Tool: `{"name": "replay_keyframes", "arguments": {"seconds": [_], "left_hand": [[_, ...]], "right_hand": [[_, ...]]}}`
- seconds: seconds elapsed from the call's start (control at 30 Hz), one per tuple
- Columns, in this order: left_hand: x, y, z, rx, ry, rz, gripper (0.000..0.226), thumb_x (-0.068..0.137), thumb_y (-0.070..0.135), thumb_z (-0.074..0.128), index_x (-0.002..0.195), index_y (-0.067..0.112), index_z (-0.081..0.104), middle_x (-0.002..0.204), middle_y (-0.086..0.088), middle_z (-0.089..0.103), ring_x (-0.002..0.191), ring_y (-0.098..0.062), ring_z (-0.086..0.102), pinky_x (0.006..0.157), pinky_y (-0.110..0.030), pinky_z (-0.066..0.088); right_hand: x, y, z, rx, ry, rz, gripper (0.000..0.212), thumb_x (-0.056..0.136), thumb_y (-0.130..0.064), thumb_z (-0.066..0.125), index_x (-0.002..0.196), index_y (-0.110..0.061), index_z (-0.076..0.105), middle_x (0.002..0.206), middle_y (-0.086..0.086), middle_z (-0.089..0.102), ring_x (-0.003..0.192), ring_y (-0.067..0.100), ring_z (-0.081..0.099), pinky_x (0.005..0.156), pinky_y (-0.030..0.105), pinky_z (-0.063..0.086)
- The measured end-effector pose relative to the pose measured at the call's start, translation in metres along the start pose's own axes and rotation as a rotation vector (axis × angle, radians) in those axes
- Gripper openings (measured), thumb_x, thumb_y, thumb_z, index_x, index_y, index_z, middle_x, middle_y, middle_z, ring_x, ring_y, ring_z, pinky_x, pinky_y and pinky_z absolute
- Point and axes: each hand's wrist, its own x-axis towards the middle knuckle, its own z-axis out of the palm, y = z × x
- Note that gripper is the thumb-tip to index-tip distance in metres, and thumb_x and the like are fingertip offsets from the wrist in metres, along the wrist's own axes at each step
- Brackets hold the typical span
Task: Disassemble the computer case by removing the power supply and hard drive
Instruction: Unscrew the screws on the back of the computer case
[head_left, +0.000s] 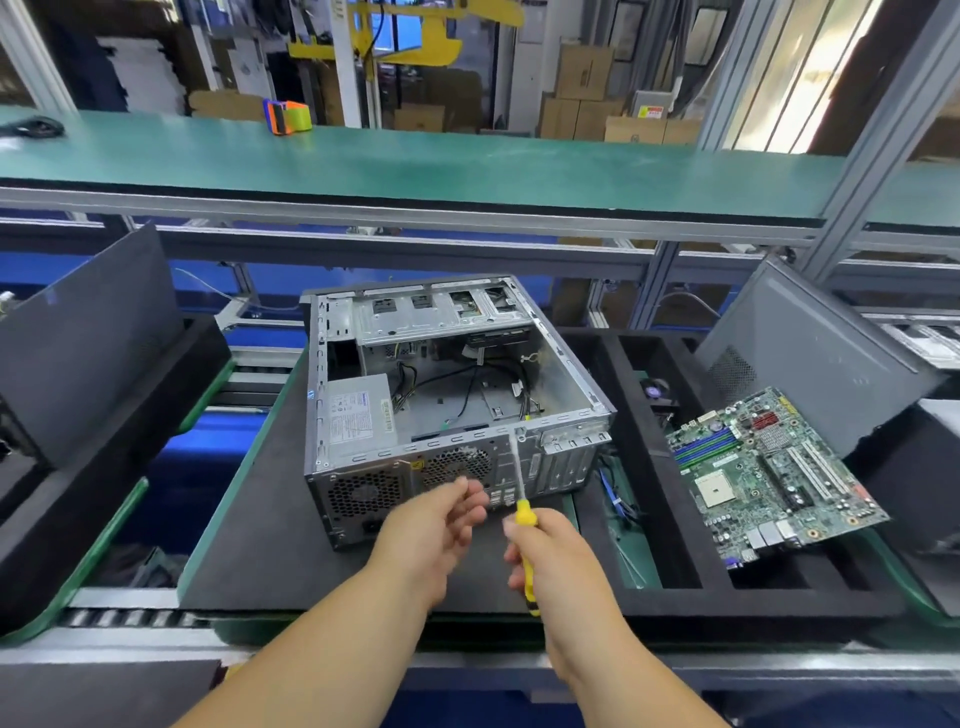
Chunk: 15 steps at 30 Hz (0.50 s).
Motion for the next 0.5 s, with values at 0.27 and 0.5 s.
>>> {"name": "replay_keyframes", "arguments": {"seconds": [0.27,0.5], "left_hand": [[-0.013,-0.06,0.062,0.406,-0.175,-0.021,0.02,0.096,0.019,0.058,0.095,0.006,0.073,0.065,0.003,0.064,0.055,-0.006,0.054,0.057,-0.019,0.039],[-0.003,-0.109,0.111,0.361,-0.225,-0.066,0.024,0.096,0.021,0.059,0.076,0.014,0.07,0.067,0.0,0.063,0.057,-0.008,0.053,0.061,-0.022,0.041]], "right_hand": [[0.028,0.019,-0.083,-0.04,0.032,0.012,0.011,0.091,-0.019,0.066,0.09,-0.025,0.075,0.075,-0.005,0.072,0.063,0.006,0.057,0.052,0.018,0.04],[0.039,0.033,-0.155,-0.096,0.085,-0.115,0.013,0.085,-0.012,0.073,0.078,-0.023,0.072,0.072,-0.009,0.073,0.065,0.001,0.063,0.053,0.011,0.042]]}}
